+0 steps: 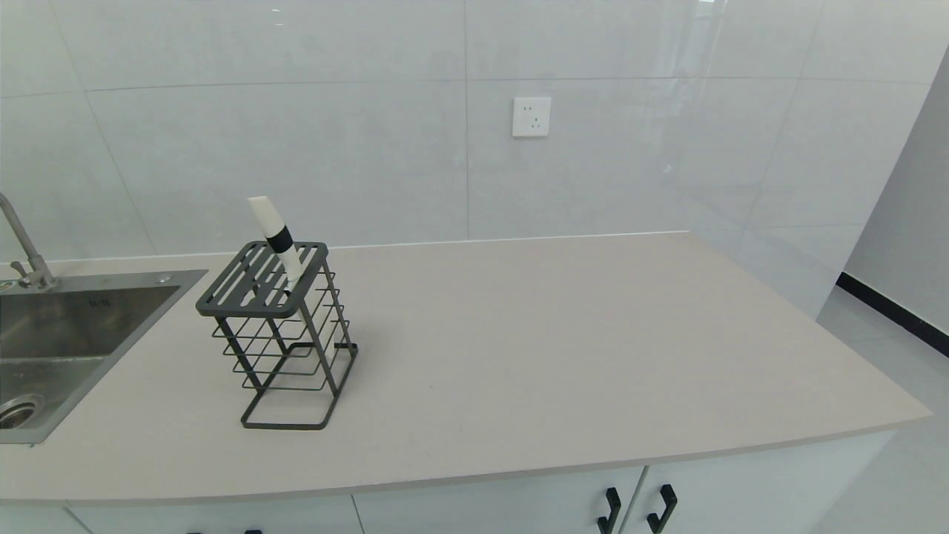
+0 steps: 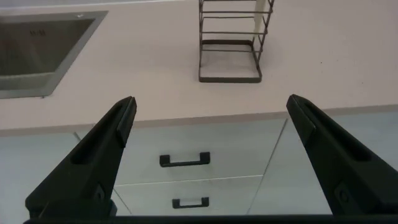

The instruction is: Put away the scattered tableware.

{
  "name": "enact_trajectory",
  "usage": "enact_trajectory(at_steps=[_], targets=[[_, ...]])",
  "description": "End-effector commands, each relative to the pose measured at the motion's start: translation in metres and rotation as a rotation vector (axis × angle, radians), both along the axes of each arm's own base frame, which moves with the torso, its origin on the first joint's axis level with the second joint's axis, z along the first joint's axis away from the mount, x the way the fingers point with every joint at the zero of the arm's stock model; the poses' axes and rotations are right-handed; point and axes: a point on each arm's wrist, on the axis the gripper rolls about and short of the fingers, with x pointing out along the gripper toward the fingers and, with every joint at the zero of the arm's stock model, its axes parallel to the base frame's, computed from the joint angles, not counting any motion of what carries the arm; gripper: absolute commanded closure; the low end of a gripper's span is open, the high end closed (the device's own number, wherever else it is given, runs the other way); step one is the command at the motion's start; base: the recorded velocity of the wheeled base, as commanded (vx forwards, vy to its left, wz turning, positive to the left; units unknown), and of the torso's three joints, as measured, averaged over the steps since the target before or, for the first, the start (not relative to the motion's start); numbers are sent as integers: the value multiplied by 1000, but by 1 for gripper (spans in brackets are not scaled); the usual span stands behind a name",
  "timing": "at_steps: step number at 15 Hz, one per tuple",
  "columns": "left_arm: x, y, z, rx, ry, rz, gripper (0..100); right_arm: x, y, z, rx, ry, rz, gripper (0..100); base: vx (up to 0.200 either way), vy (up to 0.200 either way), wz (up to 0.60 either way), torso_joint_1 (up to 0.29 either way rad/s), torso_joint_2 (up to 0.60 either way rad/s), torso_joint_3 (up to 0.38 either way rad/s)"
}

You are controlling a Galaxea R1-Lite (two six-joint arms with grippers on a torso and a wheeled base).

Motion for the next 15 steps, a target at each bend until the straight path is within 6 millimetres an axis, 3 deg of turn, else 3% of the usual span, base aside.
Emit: enact_trajectory(at_steps=[1,3,4,15], targets=[[0,3,0,-6,7,-210,0,0,-1,-1,24,5,-28,0,0,0,0,0,0,0],[0,3,0,-1,4,-152,0,0,-1,0,35,-4,-22,0,0,0,0,0,0,0],[-5,2,-1,1,-67,-28,0,0,-1,0,85,3,-24,0,0,0,0,0,0,0],[-7,3,-1,4,-94,-4,0,0,-1,0,111,10,-23,0,0,0,0,0,0,0]])
